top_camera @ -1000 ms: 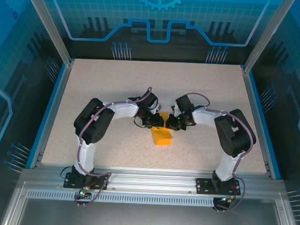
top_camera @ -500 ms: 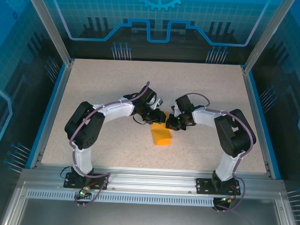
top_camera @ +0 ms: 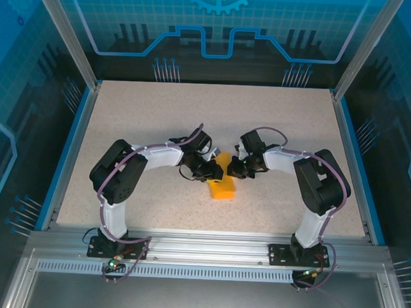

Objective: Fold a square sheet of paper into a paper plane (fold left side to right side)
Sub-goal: First fold the square sheet of paper in half at the center of the table.

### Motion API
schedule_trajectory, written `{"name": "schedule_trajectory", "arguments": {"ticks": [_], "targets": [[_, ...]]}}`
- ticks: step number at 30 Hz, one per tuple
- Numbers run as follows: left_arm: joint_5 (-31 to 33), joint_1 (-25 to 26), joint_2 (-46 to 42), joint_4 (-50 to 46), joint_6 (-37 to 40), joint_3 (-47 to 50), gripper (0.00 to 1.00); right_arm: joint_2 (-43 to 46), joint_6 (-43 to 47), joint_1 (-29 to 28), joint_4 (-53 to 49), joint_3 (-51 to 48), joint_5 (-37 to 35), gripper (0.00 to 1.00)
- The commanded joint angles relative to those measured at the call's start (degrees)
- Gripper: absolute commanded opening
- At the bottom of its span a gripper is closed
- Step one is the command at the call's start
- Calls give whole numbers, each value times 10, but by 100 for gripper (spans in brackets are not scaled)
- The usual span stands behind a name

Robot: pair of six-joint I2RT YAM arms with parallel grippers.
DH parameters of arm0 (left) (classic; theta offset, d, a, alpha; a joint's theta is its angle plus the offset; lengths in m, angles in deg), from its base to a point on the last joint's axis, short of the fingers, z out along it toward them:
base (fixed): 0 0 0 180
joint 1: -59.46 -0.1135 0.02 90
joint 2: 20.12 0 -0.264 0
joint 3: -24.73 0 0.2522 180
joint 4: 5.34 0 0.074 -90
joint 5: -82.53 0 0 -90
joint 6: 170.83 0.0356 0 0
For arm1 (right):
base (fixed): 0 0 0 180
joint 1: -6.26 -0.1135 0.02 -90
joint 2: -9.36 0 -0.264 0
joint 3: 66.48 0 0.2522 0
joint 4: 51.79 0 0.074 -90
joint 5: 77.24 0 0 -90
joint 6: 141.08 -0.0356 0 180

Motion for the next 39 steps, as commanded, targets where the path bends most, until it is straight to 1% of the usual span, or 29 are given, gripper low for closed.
{"name": "schedule_trajectory", "arguments": {"ticks": [1,9,20,29,32,39], "targets": [[-16,5,14,7,-9,17,28,-27,2,-8,-69,-9,-30,8],[-10,4,18,-2,0,37,28,-30,3,-7,-75,-5,-33,8],[-16,6,-24,-15,24,91,25,-37,5,-8,-88,4,-42,8],[-29,26,-54,-30,48,120,25,-44,4,-7,-90,7,-41,8],[-23,25,-72,-26,41,126,25,-45,5,-7,-90,8,-41,8],[-6,1,-119,-26,36,97,26,-46,7,-8,-92,11,-39,8]]}}
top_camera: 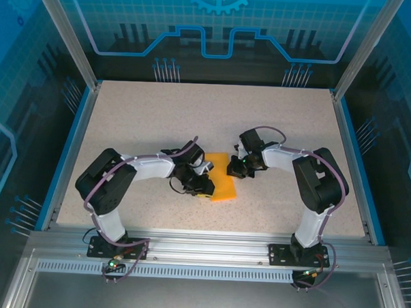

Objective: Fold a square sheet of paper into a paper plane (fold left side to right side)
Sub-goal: First fold the square sheet of paper in half at the center of the table.

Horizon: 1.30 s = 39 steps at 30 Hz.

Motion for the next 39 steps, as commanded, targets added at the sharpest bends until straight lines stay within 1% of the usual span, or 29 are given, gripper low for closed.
{"name": "schedule_trajectory", "arguments": {"ticks": [1,4,9,13,17,28,30,34,39], "targets": [[0,-10,-22,-10,4,-24,26,-32,6,-8,-57,-13,-39,8],[-27,-6,4,5,4,-39,26,-33,7,-8,-58,-12,-38,8],[-42,10,52,13,13,-60,26,-33,7,-9,-60,-9,-37,8],[-41,19,77,7,17,-66,26,-33,7,-9,-61,-9,-38,7],[-36,19,81,5,17,-50,25,-32,8,-9,-62,-9,-38,7],[-34,28,54,14,4,24,25,-34,10,-9,-67,-5,-40,7],[-34,31,46,13,6,30,25,-35,10,-9,-68,-4,-41,7],[-24,37,32,-17,26,37,25,-35,10,-9,-69,-3,-41,7],[-23,32,-8,-6,20,52,25,-33,12,-10,-70,-2,-40,7]]}}
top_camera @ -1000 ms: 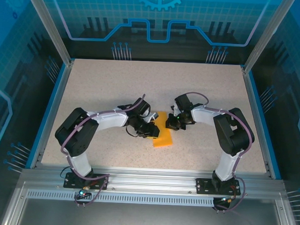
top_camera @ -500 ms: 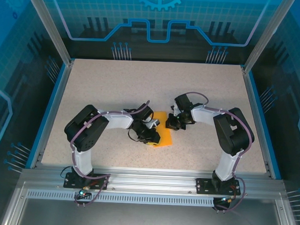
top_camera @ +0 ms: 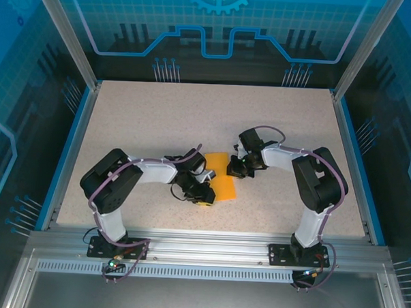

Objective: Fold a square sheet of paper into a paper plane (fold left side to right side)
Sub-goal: First fold the square sheet of paper in half at the center of the table, then hold the square sheet of paper at the center of the table.

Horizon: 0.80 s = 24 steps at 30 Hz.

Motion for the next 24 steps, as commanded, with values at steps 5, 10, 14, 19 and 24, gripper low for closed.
{"name": "schedule_trajectory", "arguments": {"ticks": [5,10,14,19,24], "targets": [[-10,-41,-64,-70,23,-48,26,-30,10,-11,-58,-10,-39,8],[-4,-74,-2,-91,25,-131,23,-31,10,-14,-57,-9,-39,7],[8,-75,55,-78,27,-176,22,-29,11,-13,-57,-10,-38,7],[8,-73,105,-60,24,-203,22,-30,12,-16,-57,-8,-36,7],[23,-67,125,-70,31,-208,22,-29,14,-15,-57,-5,-35,7]]}}
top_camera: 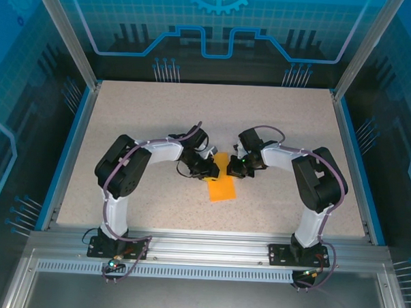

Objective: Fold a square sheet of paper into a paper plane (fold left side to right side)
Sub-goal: Hold the square sheet of paper at the center of the table.

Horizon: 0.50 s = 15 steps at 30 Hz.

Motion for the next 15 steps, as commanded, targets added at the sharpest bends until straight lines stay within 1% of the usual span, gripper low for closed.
{"name": "schedule_trajectory", "arguments": {"ticks": [1,11,15], "targets": [[18,8,9,-18,21,-18,22,-27,11,-14,-52,-9,-33,7],[54,14,27,-46,33,-3,23,-26,16,-14,-51,3,-29,7],[74,20,33,-64,34,-3,22,-17,18,-13,-36,3,-21,7]]}}
